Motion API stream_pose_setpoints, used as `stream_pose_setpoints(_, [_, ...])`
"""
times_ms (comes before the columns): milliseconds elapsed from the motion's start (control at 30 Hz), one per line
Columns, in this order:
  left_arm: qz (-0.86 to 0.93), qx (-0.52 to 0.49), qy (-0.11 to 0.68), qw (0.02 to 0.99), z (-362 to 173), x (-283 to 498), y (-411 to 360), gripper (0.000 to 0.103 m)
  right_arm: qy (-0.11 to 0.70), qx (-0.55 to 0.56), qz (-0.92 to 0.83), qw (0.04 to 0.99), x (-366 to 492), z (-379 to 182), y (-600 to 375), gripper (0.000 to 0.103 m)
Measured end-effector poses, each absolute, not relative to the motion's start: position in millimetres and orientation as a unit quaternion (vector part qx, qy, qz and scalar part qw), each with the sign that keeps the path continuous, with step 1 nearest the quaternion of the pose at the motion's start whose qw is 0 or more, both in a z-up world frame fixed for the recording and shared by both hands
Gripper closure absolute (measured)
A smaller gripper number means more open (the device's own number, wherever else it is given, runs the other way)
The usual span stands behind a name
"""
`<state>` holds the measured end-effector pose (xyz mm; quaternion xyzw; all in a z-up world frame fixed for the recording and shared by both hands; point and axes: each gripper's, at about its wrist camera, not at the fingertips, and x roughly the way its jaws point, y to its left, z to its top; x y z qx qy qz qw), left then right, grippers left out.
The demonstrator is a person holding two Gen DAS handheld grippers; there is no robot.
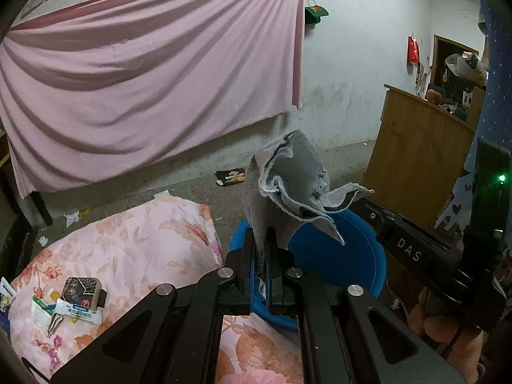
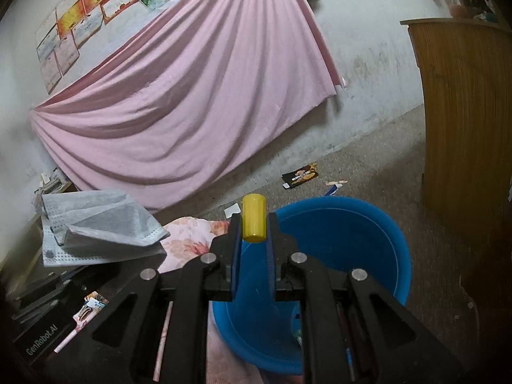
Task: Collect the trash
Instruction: 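Open both grippers over the blue bucket to drop the mask and yellow item, then move both open grippers back over the items on the bed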
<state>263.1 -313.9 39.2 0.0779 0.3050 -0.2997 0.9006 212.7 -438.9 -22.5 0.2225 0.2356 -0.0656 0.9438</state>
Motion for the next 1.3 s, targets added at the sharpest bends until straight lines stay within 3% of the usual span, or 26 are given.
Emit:
stream_pose_setpoints(100, [-0.300, 0.078, 0.311, 0.898, 38, 266, -317, 0.098, 0.239, 0.227, -0.066, 0.942, 214, -23, -441, 0.059])
stream_pose_setpoints(333, [-0.300, 0.065, 0.321, 0.896, 34, 271, -318, 0.084, 0.243, 0.233, -0.069, 0.939, 215, -24, -444, 0.058])
stream_pose_setpoints(900, [-0.266, 0.045, 0.286, 0.919, 48, 267, -285, 0.081, 0.215, 0.193, -0.072, 0.955, 213, -14, -430, 0.048])
stream_pose_setpoints(1033, [-0.246, 0.023, 0.263, 0.932, 59, 264, -259, 0.068, 0.189, 0.170, -0.065, 0.965, 212, -3, -417, 0.042])
stream_pose_setpoints(1133, [-0.226, 0.014, 0.242, 0.943, 69, 261, -237, 0.066, 0.170, 0.155, -0.052, 0.972, 212, 4, -404, 0.036])
stream_pose_setpoints(1300, [-0.181, -0.007, 0.206, 0.962, 81, 256, -198, 0.046, 0.139, 0.134, -0.030, 0.981, 214, 15, -379, 0.024])
